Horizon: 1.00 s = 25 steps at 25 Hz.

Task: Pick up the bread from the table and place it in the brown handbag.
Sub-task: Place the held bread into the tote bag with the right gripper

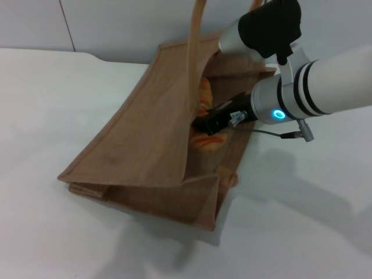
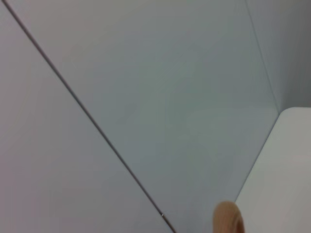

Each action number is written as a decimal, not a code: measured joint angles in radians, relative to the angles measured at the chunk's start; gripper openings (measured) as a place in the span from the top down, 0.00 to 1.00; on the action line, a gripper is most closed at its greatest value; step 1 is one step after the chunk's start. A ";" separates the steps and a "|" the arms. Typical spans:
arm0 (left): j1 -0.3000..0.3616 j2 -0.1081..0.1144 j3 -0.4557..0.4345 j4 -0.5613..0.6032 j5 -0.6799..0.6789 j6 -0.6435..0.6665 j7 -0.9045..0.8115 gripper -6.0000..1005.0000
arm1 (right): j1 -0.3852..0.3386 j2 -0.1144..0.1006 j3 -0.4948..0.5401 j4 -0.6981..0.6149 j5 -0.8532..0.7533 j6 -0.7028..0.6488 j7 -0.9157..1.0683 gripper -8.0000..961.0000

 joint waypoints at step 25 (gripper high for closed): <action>0.001 0.001 0.003 0.000 -0.006 0.023 -0.013 0.88 | 0.084 -0.007 0.068 0.192 0.209 0.012 -0.195 0.38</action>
